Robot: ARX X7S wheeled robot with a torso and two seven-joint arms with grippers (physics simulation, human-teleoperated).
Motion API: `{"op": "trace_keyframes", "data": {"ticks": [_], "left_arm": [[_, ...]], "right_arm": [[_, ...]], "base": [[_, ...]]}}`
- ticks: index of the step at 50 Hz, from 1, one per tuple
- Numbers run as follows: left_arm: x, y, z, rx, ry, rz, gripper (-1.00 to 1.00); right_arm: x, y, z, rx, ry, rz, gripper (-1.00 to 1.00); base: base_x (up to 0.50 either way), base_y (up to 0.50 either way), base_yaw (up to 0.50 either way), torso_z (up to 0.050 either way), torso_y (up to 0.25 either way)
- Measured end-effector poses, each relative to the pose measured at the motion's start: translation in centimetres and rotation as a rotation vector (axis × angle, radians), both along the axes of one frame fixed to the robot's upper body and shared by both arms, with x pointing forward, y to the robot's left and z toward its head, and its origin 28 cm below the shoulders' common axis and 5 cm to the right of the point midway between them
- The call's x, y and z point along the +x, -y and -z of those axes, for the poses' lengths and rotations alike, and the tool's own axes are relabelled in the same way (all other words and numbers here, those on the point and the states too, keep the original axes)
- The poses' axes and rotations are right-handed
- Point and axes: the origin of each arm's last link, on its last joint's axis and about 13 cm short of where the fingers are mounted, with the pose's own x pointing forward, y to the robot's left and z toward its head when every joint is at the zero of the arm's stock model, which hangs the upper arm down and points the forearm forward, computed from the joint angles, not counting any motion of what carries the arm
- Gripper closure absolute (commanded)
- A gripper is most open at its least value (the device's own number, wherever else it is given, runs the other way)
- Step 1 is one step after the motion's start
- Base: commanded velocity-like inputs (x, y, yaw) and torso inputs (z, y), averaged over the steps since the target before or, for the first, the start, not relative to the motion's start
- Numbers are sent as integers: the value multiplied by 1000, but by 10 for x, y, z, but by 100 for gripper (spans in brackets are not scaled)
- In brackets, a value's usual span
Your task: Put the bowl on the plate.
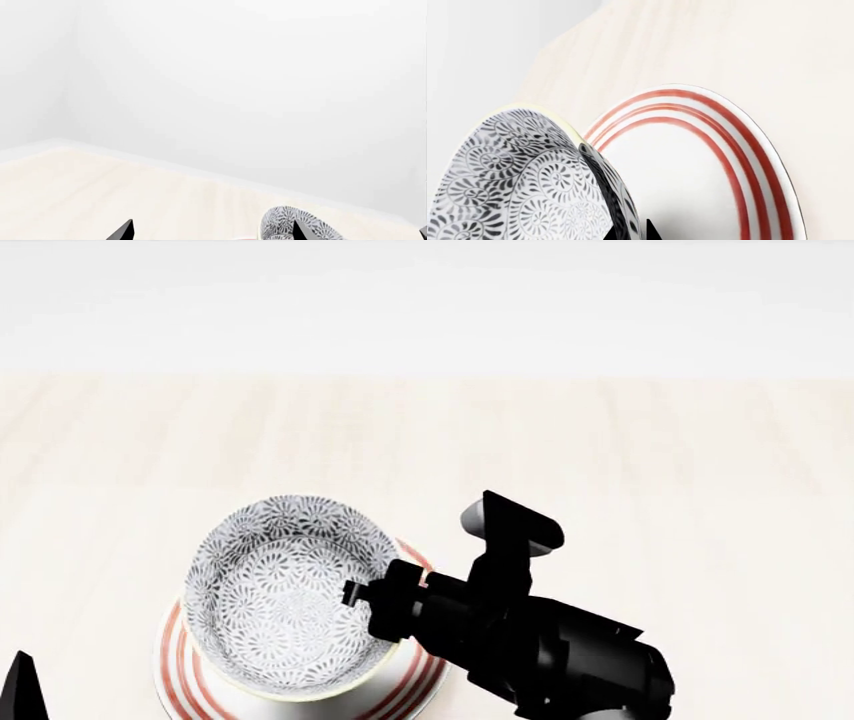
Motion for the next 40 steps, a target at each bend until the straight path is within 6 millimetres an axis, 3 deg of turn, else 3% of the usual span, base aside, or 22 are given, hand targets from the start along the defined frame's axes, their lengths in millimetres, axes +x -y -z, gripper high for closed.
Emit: {"op": "trace_keyframes", "data": {"ticks": [2,3,13,24,40], "left_arm": [[-1,0,0,0,1,1,-100],[-1,0,0,-1,1,1,-100],[-3,0,-1,-1,7,7,-100],[-4,2,-1,5,10,15,-100],[-4,3,-2,10,15,22,-100]], "right_arm": [[0,-1,1,-5,6,0,100],[0,-1,1,-9,10,1,-100],[9,-2,-4,53,146,89,-100],[21,13,-24,222,457,372,-100],[-2,51,-62,417,799,783,-100]], "base": [[0,0,0,0,0],[0,0,0,0,0],[0,0,0,0,0],[0,0,0,0,0],[0,0,0,0,0]]}}
